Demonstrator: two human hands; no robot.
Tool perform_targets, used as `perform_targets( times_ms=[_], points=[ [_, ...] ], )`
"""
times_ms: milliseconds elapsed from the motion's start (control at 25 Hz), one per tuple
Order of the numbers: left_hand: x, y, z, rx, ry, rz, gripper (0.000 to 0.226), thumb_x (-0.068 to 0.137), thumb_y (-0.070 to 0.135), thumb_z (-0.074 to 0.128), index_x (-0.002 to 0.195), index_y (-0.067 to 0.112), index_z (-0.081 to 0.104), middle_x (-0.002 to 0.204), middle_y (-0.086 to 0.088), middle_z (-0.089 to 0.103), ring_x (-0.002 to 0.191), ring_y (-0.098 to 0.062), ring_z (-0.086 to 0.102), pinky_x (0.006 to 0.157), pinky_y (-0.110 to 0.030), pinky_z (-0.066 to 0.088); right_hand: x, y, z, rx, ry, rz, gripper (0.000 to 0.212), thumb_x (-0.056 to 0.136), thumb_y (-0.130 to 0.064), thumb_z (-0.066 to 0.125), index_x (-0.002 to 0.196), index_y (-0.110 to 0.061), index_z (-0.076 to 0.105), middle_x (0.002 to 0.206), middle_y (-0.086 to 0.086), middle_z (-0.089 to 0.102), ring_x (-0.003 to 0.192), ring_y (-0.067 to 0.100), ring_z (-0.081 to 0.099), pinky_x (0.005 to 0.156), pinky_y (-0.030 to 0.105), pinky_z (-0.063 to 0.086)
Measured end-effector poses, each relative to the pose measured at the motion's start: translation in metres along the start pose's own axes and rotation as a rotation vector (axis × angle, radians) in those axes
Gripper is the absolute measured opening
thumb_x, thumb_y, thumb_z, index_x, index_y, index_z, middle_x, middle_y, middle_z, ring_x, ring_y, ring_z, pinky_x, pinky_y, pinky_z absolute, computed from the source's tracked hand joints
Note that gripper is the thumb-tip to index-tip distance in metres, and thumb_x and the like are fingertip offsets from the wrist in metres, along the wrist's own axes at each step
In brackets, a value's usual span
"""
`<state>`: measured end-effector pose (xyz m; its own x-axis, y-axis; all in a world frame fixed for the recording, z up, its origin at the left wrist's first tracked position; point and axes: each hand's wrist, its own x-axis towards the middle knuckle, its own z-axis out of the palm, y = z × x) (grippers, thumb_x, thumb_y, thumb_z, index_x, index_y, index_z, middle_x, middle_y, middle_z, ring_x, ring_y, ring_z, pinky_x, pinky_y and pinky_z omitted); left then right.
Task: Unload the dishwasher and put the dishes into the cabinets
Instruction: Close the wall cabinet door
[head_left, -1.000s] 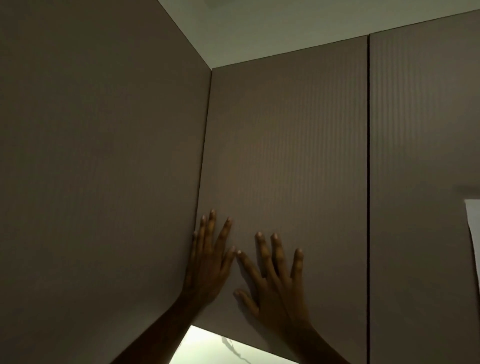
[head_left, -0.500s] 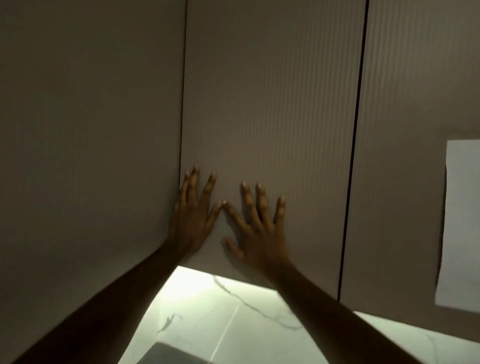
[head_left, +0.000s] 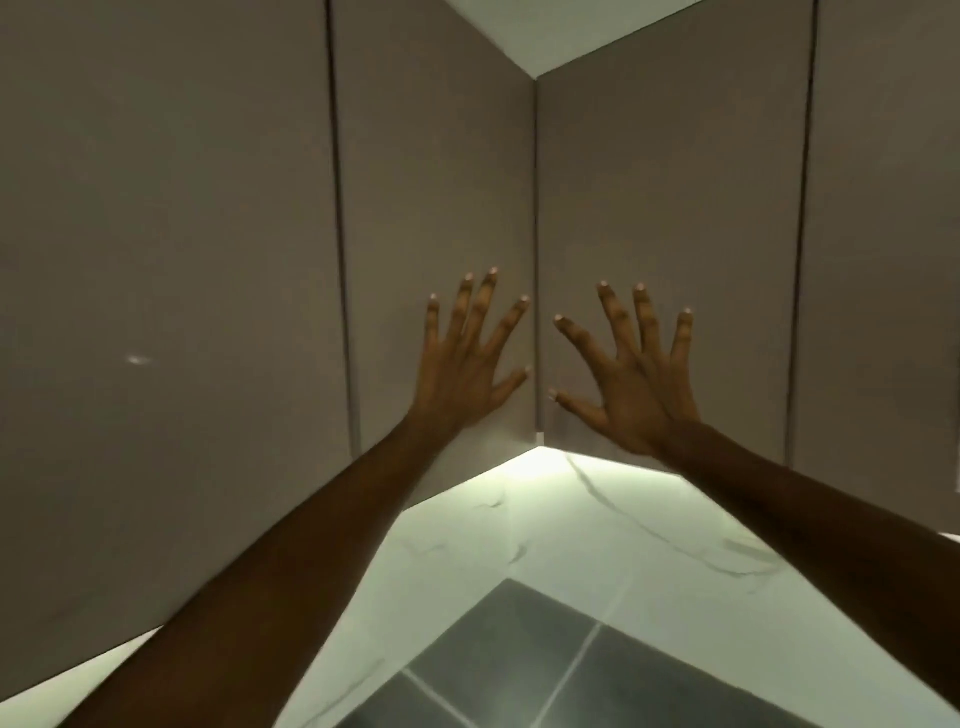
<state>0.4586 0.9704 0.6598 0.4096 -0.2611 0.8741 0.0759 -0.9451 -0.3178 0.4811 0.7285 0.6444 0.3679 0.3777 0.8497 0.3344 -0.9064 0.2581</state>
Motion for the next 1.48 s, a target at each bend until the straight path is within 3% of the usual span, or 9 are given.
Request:
perform_targets(
  times_ms=[440,560,640,800,920,1000,1120,1280,1480],
  points=[
    [-0.199,-0.154,-0.304,0.436,-0.153,-0.064,0.085,0.099,0.053,0.047,0.167,0.022,0.008,0.174,-0.013,-0.007,0.161,-0.034,-0.007,0.124,-0.065,0.011,-0.045,-0.261,-0.176,0.486,0.126,-0.248,0.085,0.090,-0.084,0.029,0.162,-0.038,0.033,0.176,0.010,0.010,0.160,0.041,0.013,0.119,0.075,0.016],
    [-0.239,-0.205,-0.382,0.568,-0.125,-0.182,0.082,0.100,0.051,0.045,0.167,0.019,0.009,0.174,-0.016,-0.005,0.161,-0.035,-0.005,0.126,-0.063,0.010,-0.040,-0.344,-0.229,0.608,0.181,-0.369,0.078,0.094,-0.078,0.032,0.160,-0.038,0.034,0.176,0.010,0.011,0.161,0.038,0.013,0.121,0.073,0.015],
    [-0.252,-0.223,-0.411,0.610,-0.063,-0.375,0.084,0.101,0.050,0.044,0.167,0.016,0.005,0.172,-0.020,-0.010,0.160,-0.038,-0.008,0.127,-0.062,0.007,-0.029,-0.389,-0.262,0.667,0.226,-0.420,0.071,0.098,-0.069,0.030,0.161,-0.038,0.032,0.176,0.008,0.010,0.162,0.035,0.011,0.122,0.071,0.015],
    [-0.245,-0.221,-0.402,0.331,0.090,-0.903,0.099,0.099,0.056,0.050,0.165,0.013,-0.010,0.169,-0.021,-0.023,0.158,-0.039,-0.019,0.129,-0.060,0.004,0.009,-0.445,-0.311,0.794,0.269,-0.390,0.061,0.103,-0.054,0.029,0.161,-0.037,0.030,0.176,0.004,0.014,0.162,0.029,0.013,0.124,0.068,0.016],
    [-0.249,-0.236,-0.377,0.150,0.141,-1.121,0.109,0.093,0.052,0.064,0.164,0.004,-0.003,0.171,-0.025,-0.001,0.159,-0.043,0.003,0.126,-0.057,0.024,0.060,-0.459,-0.337,0.765,0.366,-0.478,0.056,0.106,-0.048,0.036,0.159,-0.033,0.034,0.175,0.005,0.018,0.161,0.029,0.017,0.122,0.068,0.021],
    [-0.252,-0.242,-0.368,0.115,0.175,-1.134,0.115,0.082,0.045,0.075,0.163,-0.001,0.008,0.167,-0.024,0.022,0.154,-0.041,0.025,0.124,-0.050,0.032,0.097,-0.469,-0.351,0.638,0.398,-0.688,0.061,0.106,-0.052,0.025,0.162,-0.029,0.030,0.175,0.006,0.016,0.162,0.029,0.012,0.124,0.068,0.016],
    [-0.254,-0.240,-0.363,0.127,0.262,-1.119,0.108,0.081,0.047,0.079,0.161,0.002,0.023,0.163,-0.017,0.035,0.150,-0.033,0.037,0.122,-0.043,0.035,0.130,-0.498,-0.355,0.369,0.445,-0.929,0.069,0.105,-0.060,0.023,0.162,-0.023,0.036,0.172,0.007,0.026,0.162,0.032,0.007,0.126,0.067,0.008],
    [-0.263,-0.246,-0.352,0.145,0.329,-1.061,0.101,0.090,0.055,0.065,0.165,0.011,0.013,0.169,-0.006,0.026,0.154,-0.023,0.029,0.123,-0.038,0.036,0.146,-0.524,-0.339,0.319,0.632,-0.967,0.064,0.104,-0.060,0.032,0.135,-0.015,0.064,0.146,0.015,0.059,0.149,0.035,0.041,0.128,0.058,0.017],
    [-0.271,-0.253,-0.337,0.184,0.365,-0.990,0.103,0.088,0.057,0.065,0.164,0.006,0.017,0.167,-0.013,0.030,0.149,-0.029,0.039,0.117,-0.037,0.037,0.157,-0.538,-0.319,0.560,0.854,-1.007,0.042,0.104,-0.047,0.042,0.118,-0.015,0.066,0.129,0.014,0.065,0.129,0.032,0.057,0.123,0.053,0.029]
  ],
)
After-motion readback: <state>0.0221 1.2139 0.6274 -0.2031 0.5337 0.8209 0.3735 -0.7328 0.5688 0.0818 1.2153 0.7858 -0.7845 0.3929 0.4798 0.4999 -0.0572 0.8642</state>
